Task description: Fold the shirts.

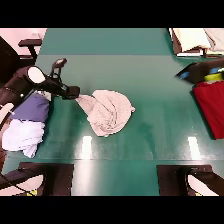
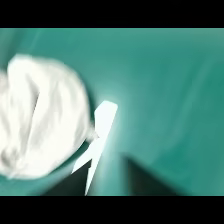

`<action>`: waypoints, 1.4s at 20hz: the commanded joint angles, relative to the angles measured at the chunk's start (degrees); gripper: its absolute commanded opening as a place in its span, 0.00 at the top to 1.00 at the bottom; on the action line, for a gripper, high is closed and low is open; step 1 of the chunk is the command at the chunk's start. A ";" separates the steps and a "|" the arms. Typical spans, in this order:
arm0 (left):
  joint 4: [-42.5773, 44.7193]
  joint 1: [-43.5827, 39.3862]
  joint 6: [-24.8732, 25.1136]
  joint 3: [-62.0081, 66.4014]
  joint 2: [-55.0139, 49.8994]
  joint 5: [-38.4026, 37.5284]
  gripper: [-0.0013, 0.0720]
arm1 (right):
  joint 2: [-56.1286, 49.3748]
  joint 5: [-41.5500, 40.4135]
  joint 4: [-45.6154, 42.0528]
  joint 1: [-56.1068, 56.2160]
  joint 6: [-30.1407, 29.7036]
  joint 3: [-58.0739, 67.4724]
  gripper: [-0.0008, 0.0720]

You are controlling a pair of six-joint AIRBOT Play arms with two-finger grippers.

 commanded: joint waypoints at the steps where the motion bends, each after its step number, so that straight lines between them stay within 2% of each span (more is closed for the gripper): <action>1: 0.72 1.33 0.46 2.62 0.39 -1.16 0.95 | -7.15 -4.70 10.60 1.09 -0.22 -11.85 0.36; 5: 0.76 1.33 1.11 2.62 0.39 -0.94 0.95 | -19.28 -12.72 20.44 6.82 -6.40 -17.18 0.36; 11: 0.79 1.33 1.81 2.62 0.39 -0.87 0.95 | -32.96 -14.14 24.70 17.40 -8.66 -11.30 0.37; 12: 0.79 1.33 1.81 2.62 0.39 -0.92 0.95 | -34.40 -14.19 24.70 18.34 -8.66 -9.86 0.41; 14: 0.79 1.33 1.79 2.64 0.39 -1.05 0.95 | -36.28 -14.51 24.57 19.21 -9.53 -7.30 0.90; 15: 0.79 1.33 1.79 2.64 0.39 -1.05 0.95 | -36.54 -14.53 24.55 19.10 -10.14 -6.12 0.97; 17: 1.51 1.33 1.77 2.91 1.14 -0.81 0.95 | -35.69 -13.31 22.95 17.46 -10.12 -2.95 0.97; 22: 7.72 1.33 1.77 13.40 11.93 -0.94 0.96 | -23.34 -4.22 6.16 8.55 -6.88 8.83 0.97; 28: 6.69 1.33 1.75 33.00 25.11 -0.39 0.95 | -5.60 2.19 2.12 -0.33 -6.64 22.38 0.97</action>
